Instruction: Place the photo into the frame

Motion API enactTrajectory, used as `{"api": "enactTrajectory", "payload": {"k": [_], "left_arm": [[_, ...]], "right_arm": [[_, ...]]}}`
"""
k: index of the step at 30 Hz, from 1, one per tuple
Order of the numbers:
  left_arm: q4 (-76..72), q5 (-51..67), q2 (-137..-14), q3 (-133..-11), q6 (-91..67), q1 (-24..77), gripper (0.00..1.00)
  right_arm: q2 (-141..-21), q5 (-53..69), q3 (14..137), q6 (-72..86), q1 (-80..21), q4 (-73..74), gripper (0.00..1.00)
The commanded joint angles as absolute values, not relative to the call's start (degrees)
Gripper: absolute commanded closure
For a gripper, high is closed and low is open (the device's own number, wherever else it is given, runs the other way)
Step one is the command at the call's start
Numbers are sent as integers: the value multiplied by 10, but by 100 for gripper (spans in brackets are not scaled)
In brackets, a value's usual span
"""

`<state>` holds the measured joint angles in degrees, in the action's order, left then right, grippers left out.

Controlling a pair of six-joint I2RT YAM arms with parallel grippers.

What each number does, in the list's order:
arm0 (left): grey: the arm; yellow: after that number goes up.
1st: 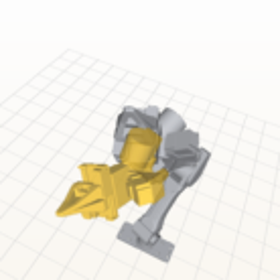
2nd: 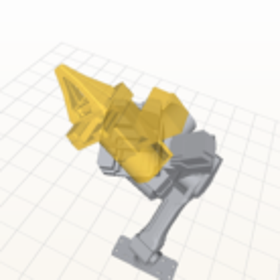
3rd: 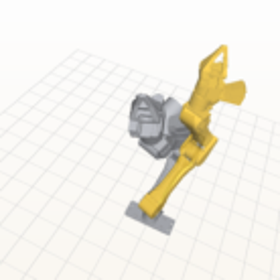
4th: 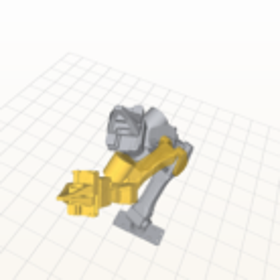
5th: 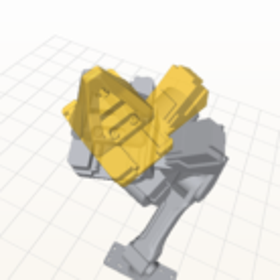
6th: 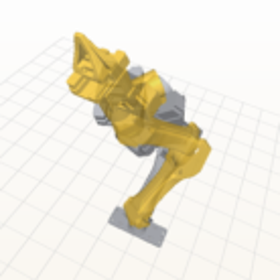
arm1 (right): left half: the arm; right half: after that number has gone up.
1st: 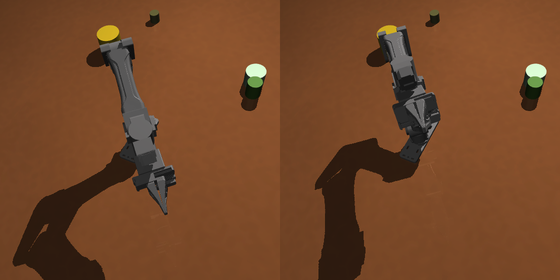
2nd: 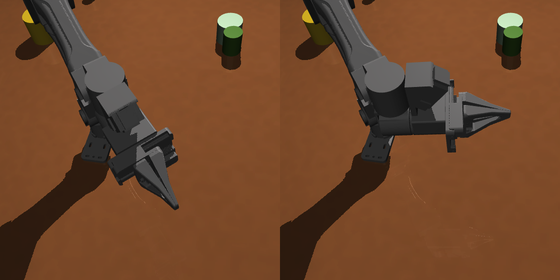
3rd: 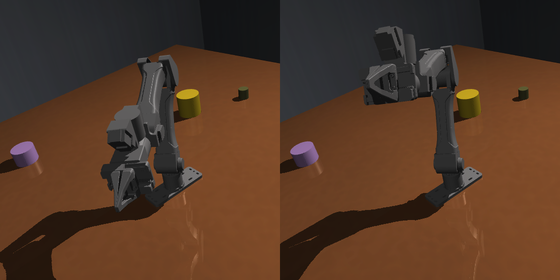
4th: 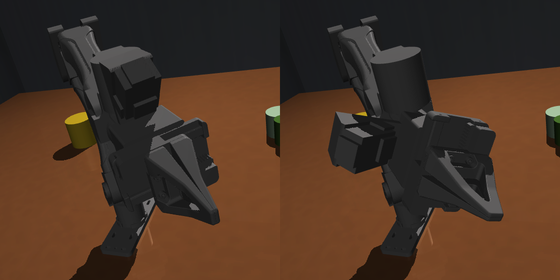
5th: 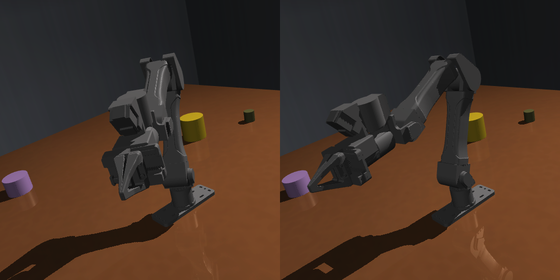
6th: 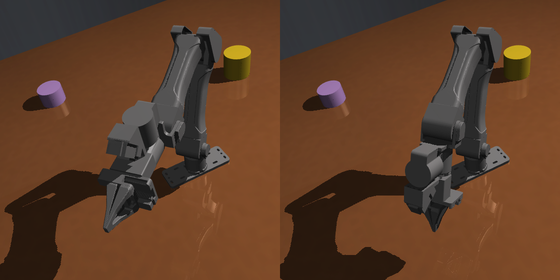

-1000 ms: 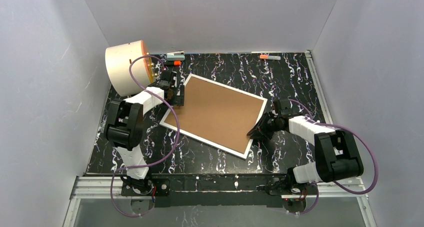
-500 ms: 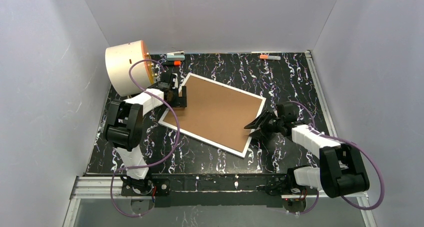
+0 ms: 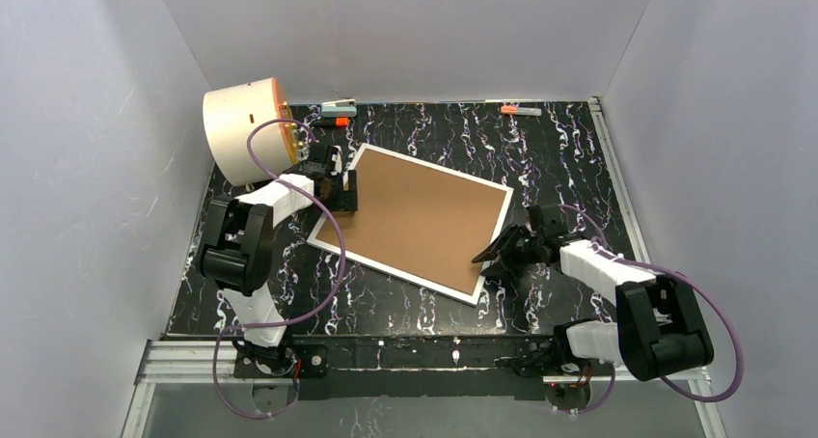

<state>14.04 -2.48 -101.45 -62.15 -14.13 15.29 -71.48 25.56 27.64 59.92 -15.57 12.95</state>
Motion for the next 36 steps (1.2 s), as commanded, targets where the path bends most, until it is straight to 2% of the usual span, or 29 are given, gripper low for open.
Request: {"api": "enactTrajectory", "payload": {"k": [1, 10, 19, 36], "left_arm": [[187, 0, -991, -602, -148, 157, 21], [186, 48, -991, -598, -162, 157, 26], [185, 55, -981, -584, -169, 157, 28], [185, 71, -982, -585, -170, 157, 28]], "right_arm": [[-732, 247, 275, 606, -170, 119, 51], [-735, 278, 268, 607, -181, 51, 49], [-638, 325, 193, 700, -180, -218, 47], [-615, 311, 185, 715, -181, -356, 49]]}}
